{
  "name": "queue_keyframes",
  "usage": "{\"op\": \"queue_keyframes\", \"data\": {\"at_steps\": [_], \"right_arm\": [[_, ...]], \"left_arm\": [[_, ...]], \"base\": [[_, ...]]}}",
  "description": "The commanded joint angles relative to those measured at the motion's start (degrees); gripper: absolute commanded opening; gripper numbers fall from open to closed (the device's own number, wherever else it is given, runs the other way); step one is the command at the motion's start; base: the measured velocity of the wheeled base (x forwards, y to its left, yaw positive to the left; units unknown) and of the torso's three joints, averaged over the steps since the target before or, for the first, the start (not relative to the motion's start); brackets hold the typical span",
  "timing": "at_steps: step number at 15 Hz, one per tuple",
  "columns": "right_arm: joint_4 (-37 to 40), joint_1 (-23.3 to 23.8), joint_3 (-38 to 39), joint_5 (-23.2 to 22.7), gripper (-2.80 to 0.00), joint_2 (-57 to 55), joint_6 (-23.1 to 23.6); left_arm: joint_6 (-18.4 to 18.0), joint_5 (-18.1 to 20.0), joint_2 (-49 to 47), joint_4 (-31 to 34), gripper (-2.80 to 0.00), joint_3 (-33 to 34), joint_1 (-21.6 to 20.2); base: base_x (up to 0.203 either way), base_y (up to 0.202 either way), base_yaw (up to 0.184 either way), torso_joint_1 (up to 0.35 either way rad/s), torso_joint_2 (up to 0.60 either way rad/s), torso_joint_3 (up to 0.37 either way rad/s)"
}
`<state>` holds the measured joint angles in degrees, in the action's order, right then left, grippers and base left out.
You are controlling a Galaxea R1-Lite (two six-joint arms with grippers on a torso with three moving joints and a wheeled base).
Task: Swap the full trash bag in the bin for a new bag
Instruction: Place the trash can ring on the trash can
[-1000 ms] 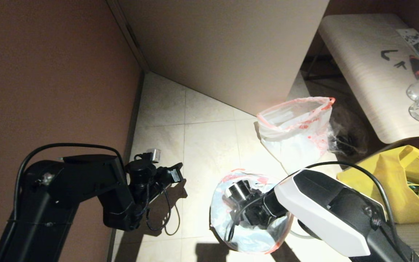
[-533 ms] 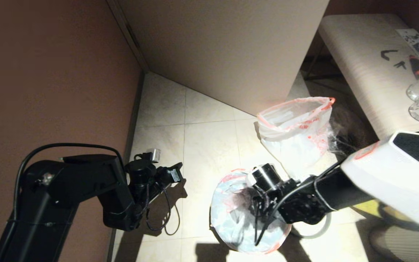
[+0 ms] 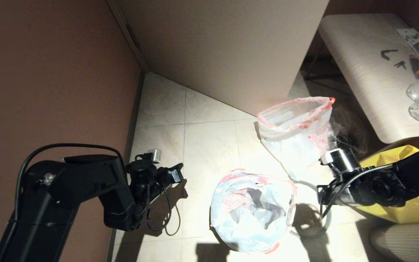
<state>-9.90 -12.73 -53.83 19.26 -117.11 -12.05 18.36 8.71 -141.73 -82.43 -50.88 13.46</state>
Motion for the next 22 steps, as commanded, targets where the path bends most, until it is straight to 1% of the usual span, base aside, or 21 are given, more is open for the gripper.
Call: {"op": "queue_keyframes", "data": {"at_steps": [1,2,3,4,5,6,7,8,9,11,12,13,15,22], "right_arm": [[-2.2,5.32,-1.94,-0.49,-2.8,-9.53,6.52],[-4.52,8.23,-5.45,-0.88,-2.8,-15.36,10.84],[-5.92,10.78,-10.6,-1.21,-2.8,-20.62,15.07],[-6.43,13.06,-17.48,-1.68,-2.8,-25.49,19.1],[-5.82,14.82,-23.78,-2.58,-2.8,-29.64,21.91],[-4.14,16.3,-28.83,-3.97,-2.8,-33.07,23.9],[-1.31,17.95,-32.73,-6.55,-2.8,-36.24,25.74],[0.78,19.4,-34.52,-10.65,-2.8,-38.73,27.89],[1.97,20.58,-36.3,-13.33,-2.8,-40.98,30.54],[2.8,21.43,-39.24,-16.83,-2.8,-45.26,32.93],[2.86,21.5,-40.56,-19.84,-1.08,-46.78,33.26],[2.68,21.52,-41.29,-21.6,0.0,-47.32,33.33],[2.45,21.64,-43.8,-22.23,0.0,-48.68,33.24],[2.46,22.63,-55.81,-22.07,0.0,-55.04,34.03]], "left_arm": [[-0.07,-0.01,-0.46,-0.45,-2.8,-0.01,0.3],[-0.52,0.01,-0.65,-0.45,-2.8,-0.01,0.25],[-0.83,-0.01,-0.74,-0.45,-2.8,-0.01,0.34],[-1.4,-0.01,-1.17,-0.49,-2.8,-0.01,0.42],[-2.4,-0.01,-1.52,-0.62,-2.8,-0.01,0.53],[-2.62,-0.01,-1.74,-0.62,-2.8,-0.01,0.78],[-2.63,-0.02,-1.8,-0.62,-2.8,0.09,0.96],[-2.76,-0.28,-2.0,-0.69,-2.8,0.23,1.84],[-3.65,-0.36,-2.37,-0.71,-2.8,0.26,1.85],[-4.21,-0.36,-2.59,-0.71,-2.8,0.34,1.92],[-4.3,-0.36,-2.59,-0.8,-2.8,0.35,1.92],[-4.3,-0.36,-2.59,-0.8,-2.8,0.26,1.92],[-4.3,-0.36,-2.68,-0.87,-2.8,0.26,1.92],[-4.3,-0.45,-2.85,-0.89,-2.8,0.08,1.74]], "base": [[0.0,0.0,0.0,0.0,0.0,0.0],[0.0,0.0,0.0,0.0,0.0,0.0],[0.0,0.0,0.0,0.0,0.0,0.0],[0.0,0.0,0.0,0.0,0.0,0.0],[0.0,0.0,0.0,0.0,0.0,0.0],[0.0,0.0,0.0,0.0,0.0,0.0],[0.0,0.0,0.0,0.0,0.0,0.0],[0.0,0.0,0.0,0.0,0.0,0.0],[0.0,0.0,0.0,0.0,0.0,0.0],[0.0,0.0,0.0,0.0,0.0,0.0],[0.0,0.0,0.0,0.0,0.0,0.0],[0.0,0.0,0.0,0.0,0.0,0.0],[0.0,0.0,0.0,0.0,0.0,0.0],[0.0,0.0,0.0,0.0,0.0,0.0]]}}
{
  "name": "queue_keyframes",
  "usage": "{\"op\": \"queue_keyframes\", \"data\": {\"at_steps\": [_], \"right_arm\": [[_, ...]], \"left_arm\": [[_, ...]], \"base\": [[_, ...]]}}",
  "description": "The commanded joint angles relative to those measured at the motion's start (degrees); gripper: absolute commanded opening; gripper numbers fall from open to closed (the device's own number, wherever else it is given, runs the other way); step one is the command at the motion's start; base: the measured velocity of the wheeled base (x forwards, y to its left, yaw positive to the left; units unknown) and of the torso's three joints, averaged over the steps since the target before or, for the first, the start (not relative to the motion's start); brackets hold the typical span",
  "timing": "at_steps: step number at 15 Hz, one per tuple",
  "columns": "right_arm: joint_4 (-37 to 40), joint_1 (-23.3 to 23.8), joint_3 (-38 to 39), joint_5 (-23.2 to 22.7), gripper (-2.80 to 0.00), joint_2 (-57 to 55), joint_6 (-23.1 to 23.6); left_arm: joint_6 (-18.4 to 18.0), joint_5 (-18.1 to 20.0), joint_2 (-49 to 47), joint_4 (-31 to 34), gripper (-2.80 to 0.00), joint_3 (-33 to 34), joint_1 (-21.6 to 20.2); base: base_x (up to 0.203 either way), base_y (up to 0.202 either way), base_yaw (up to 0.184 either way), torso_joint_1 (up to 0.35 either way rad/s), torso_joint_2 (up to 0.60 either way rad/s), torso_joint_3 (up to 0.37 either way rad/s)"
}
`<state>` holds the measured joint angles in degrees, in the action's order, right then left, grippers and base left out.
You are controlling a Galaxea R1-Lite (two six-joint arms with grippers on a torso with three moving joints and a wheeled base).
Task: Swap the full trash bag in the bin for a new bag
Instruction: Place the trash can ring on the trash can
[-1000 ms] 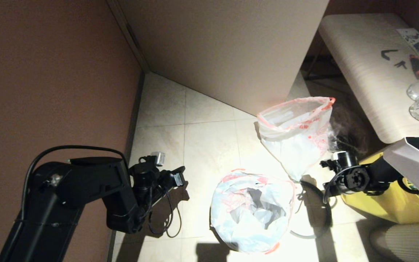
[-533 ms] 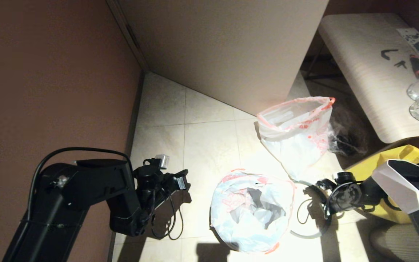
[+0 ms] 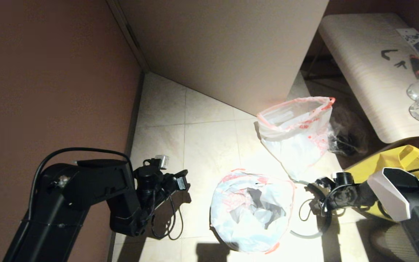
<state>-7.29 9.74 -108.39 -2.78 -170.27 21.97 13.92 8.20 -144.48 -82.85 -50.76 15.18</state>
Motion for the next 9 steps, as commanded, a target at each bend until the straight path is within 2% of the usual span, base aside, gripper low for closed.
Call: {"op": "queue_keyframes", "data": {"at_steps": [1,3,4,9], "right_arm": [[0.13,0.63,-3.5,-0.06,0.0,-3.04,0.52],[0.53,1.69,-5.01,-0.66,0.0,-4.55,2.75],[1.19,1.89,-4.99,-1.0,-2.8,-4.81,3.34],[5.82,2.08,-4.99,-1.62,-2.8,-4.9,3.43]], "left_arm": [[0.05,0.05,-0.1,-0.5,-2.8,0.05,0.03],[0.05,-0.03,-0.1,-0.62,-2.8,0.05,0.03],[0.05,-0.03,-0.1,-0.65,-2.8,0.05,0.03],[-0.65,-0.03,-0.36,-0.65,-2.8,-0.04,0.03]], "base": [[0.0,0.0,0.0,0.0,0.0,0.0],[0.0,0.0,0.0,0.0,0.0,0.0],[0.0,0.0,0.0,0.0,0.0,0.0],[0.0,0.0,0.0,0.0,0.0,0.0]]}}
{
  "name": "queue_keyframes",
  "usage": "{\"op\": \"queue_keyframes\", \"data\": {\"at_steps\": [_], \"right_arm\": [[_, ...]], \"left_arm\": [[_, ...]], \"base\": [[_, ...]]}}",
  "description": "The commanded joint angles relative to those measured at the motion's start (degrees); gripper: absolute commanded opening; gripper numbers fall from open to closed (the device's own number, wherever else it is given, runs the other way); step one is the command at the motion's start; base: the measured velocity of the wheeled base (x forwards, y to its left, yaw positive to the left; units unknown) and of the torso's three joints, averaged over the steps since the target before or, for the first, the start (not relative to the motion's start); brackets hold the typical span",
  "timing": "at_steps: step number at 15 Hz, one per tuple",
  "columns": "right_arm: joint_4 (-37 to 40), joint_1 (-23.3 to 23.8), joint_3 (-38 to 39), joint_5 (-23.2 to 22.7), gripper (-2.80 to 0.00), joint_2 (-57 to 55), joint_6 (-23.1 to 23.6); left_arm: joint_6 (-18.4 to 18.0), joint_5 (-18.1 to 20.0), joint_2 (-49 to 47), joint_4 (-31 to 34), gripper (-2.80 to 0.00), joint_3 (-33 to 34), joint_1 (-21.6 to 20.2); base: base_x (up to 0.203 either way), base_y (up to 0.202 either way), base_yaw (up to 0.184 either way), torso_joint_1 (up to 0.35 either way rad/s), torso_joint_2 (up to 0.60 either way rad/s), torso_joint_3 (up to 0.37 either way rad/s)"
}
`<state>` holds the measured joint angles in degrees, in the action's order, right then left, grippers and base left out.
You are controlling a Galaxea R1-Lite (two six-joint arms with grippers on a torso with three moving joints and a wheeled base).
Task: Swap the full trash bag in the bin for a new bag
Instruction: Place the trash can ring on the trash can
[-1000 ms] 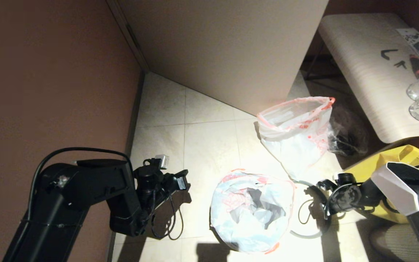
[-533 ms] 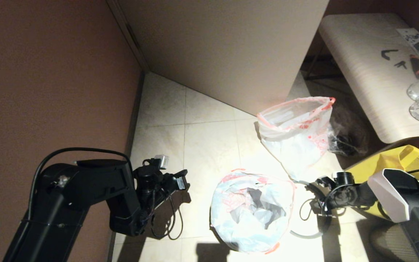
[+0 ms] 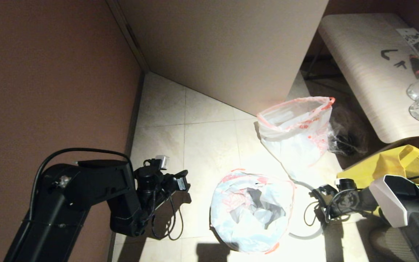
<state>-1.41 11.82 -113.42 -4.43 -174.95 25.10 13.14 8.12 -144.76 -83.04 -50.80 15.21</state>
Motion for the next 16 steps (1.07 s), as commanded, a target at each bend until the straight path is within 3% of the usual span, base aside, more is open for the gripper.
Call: {"op": "queue_keyframes", "data": {"at_steps": [1,4,6,12,16], "right_arm": [[0.35,-0.05,0.04,0.04,-2.8,-0.22,0.3],[0.01,-0.05,0.76,0.3,-2.8,1.23,-0.05],[-0.62,-0.05,6.39,0.47,-2.8,6.6,-1.64],[-9.11,-2.3,36.71,2.91,-2.8,27.86,-4.82],[-12.45,-4.37,48.67,3.75,-2.8,40.59,-9.59]], "left_arm": [[0.13,0.05,-0.08,-0.45,-2.8,0.0,-0.01],[0.13,0.05,-0.08,-0.45,-2.8,0.0,-0.01],[0.13,0.05,-0.08,-0.45,-2.8,0.0,-0.01],[-1.68,0.14,-0.07,-0.47,-2.8,0.34,0.08],[-2.33,0.67,0.3,-0.45,-2.8,1.14,-0.01]], "base": [[0.0,0.0,0.0,0.0,0.0,0.0],[0.0,0.0,0.0,0.0,0.0,0.0],[0.0,0.0,0.0,0.0,0.0,0.0],[0.0,0.0,0.0,0.0,0.0,0.0],[0.0,0.0,0.0,0.0,0.0,0.0]]}}
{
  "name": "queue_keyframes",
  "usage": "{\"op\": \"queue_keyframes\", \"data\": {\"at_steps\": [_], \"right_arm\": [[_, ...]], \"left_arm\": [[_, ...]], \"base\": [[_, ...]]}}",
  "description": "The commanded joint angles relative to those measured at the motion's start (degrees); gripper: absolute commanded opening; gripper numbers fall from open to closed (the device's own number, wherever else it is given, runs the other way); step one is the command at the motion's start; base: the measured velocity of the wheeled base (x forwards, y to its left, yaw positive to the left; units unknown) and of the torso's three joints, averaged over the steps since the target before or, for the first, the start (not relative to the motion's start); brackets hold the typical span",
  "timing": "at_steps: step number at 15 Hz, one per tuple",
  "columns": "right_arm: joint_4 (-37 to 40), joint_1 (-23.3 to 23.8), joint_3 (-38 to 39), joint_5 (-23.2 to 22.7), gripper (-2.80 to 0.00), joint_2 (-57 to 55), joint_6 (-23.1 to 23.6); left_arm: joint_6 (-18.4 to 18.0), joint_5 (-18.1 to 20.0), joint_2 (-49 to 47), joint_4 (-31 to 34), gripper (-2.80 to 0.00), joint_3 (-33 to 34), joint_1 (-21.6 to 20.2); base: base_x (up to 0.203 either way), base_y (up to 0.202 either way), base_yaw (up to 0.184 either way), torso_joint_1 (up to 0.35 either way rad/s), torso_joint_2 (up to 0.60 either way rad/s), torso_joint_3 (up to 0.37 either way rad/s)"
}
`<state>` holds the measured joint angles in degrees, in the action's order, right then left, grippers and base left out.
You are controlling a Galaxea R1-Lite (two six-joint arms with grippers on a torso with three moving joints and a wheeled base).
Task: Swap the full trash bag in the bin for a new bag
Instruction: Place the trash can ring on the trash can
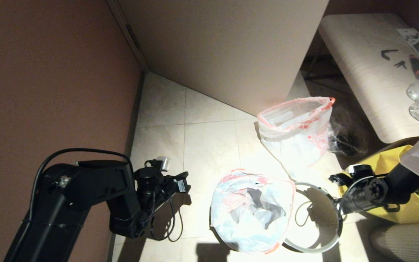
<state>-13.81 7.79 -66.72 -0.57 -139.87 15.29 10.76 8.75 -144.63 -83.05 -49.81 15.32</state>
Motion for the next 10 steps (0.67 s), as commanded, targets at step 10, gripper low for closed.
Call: {"op": "queue_keyframes", "data": {"at_steps": [10], "right_arm": [[4.33,3.21,16.12,-0.04,-2.8,28.03,-2.94]], "left_arm": [[0.4,0.21,1.02,-0.45,-2.8,0.5,-0.2]], "base": [[0.0,0.0,0.0,0.0,0.0,0.0]]}}
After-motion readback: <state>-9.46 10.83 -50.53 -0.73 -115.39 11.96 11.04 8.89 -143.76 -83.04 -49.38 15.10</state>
